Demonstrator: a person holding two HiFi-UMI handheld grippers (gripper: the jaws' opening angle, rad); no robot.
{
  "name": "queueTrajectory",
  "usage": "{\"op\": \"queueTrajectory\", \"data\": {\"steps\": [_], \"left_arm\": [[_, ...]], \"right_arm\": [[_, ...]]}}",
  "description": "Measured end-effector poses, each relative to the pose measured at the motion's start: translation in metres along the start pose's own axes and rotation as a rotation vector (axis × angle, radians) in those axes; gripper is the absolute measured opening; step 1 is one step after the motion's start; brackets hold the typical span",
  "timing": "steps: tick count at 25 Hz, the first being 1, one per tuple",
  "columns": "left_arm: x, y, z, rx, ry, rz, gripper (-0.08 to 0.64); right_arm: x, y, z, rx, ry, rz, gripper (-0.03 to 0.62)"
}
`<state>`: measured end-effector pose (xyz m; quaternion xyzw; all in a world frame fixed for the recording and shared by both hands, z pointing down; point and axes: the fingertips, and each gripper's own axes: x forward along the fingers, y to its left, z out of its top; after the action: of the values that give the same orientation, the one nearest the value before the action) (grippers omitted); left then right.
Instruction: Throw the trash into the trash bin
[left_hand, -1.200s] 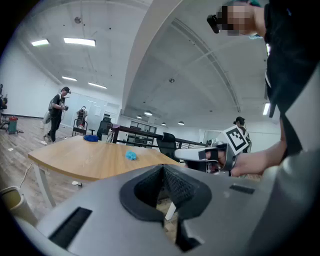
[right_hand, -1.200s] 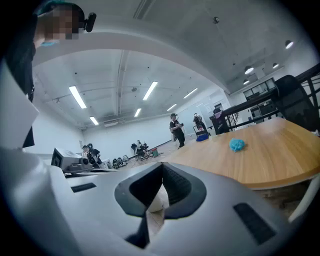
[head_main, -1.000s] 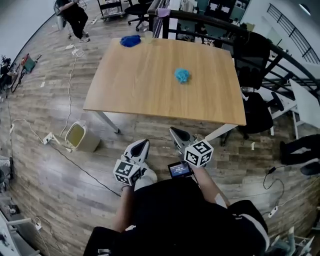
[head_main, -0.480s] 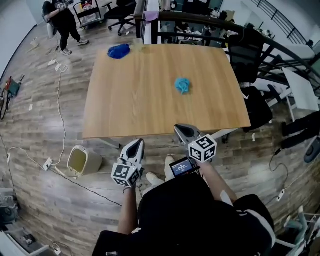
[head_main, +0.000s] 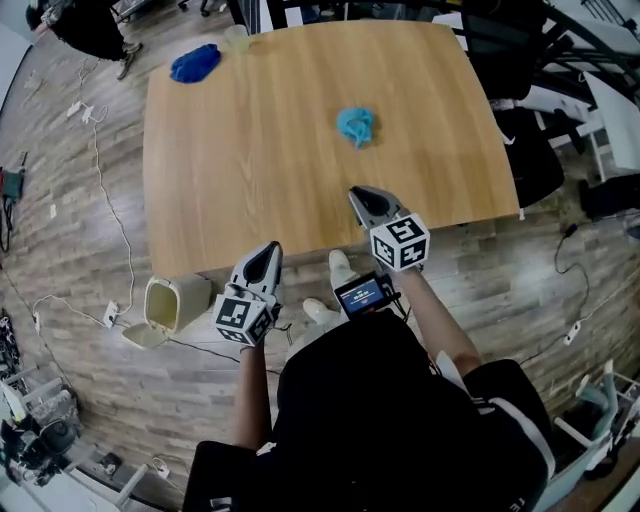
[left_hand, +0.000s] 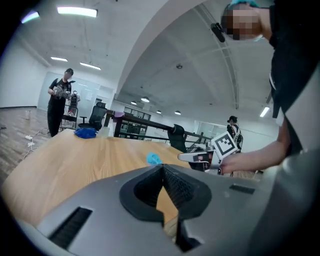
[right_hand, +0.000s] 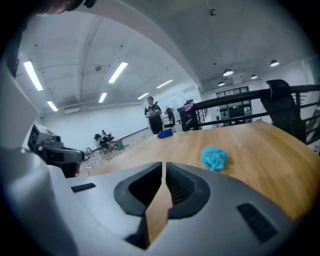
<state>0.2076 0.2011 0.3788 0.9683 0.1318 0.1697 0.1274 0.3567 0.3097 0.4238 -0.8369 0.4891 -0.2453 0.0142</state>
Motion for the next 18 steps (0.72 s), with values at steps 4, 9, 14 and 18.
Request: {"op": "queueTrajectory", "data": {"steps": [4,9,14,18], "left_arm": [[0.032,0.006,-0.017,0.010,0.078,-0.025,-0.005],[0.052,0.019,-0.035,-0.025,0.140,-0.015,-0.005],[0.064,0.047,-0.037,-0.058,0.133,0.006,-0.005],[0.066,0.058,-0.030,-0.076,0.105,0.029,-0.005]], "right_arm": [[0.048,-0.062,-0.016,-0.029,0.047,-0.086,0.154],[0.104,-0.141,-0.026,-0.075,0.109,-0.223,0.219],[0.151,-0.185,-0.030,-0.072,0.178,-0.315,0.221],[0.162,-0.197,-0.043,-0.113,0.279,-0.382,0.071]]}}
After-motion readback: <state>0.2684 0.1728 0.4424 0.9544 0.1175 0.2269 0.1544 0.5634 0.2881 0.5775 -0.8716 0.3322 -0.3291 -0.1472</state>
